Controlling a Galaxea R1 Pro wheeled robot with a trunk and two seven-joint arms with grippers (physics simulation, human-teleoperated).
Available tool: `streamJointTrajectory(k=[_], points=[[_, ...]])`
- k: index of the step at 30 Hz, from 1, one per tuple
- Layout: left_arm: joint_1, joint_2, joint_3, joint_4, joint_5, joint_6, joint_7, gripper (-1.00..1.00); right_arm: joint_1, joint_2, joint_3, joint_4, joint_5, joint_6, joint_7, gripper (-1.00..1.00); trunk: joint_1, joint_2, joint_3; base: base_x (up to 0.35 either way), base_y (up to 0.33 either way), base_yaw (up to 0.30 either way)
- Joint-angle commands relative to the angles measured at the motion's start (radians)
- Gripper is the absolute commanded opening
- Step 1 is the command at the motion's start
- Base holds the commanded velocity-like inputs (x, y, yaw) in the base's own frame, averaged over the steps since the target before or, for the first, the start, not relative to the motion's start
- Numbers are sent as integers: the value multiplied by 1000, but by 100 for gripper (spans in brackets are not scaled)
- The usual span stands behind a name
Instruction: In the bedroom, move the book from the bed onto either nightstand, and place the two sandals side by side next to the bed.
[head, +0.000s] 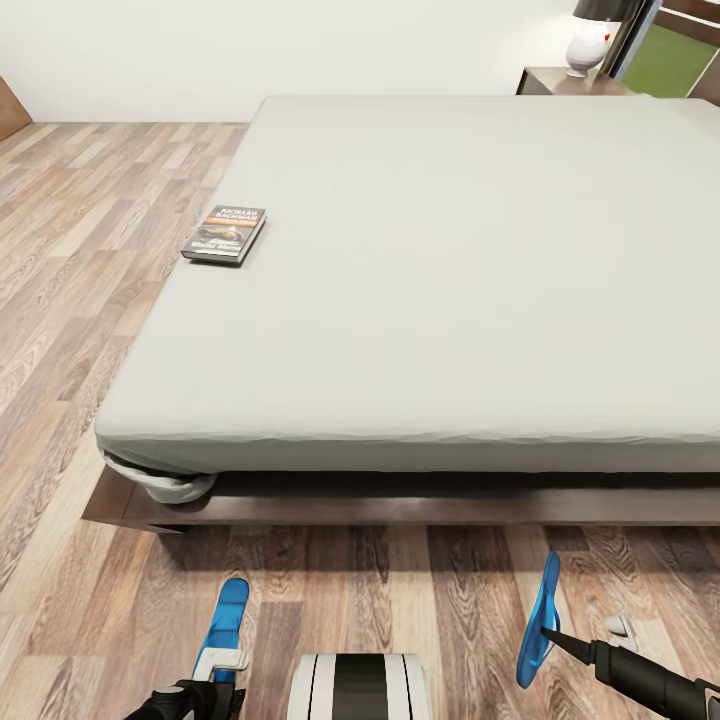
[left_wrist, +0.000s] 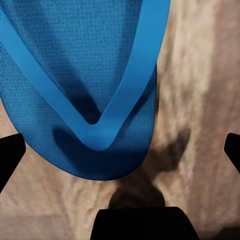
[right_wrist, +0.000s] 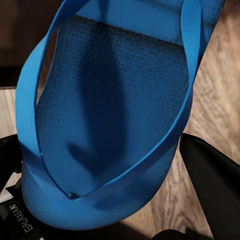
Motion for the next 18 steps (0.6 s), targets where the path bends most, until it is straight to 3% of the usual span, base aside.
streamJointTrajectory(k=[1,4,18], points=[[0,1,-5,-2,7,5,1,100,-1,0,8,3,-9,3,4,-100,0,0,-1,0,0,0],[0,0,-5,-2,7,5,1,100,-1,0,8,3,-9,3,4,-100,0,0,-1,0,0,0],[0,0,-5,-2,7,5,2,100,-1,0,8,3,-9,3,4,-100,-6,3,54,0,0,0]])
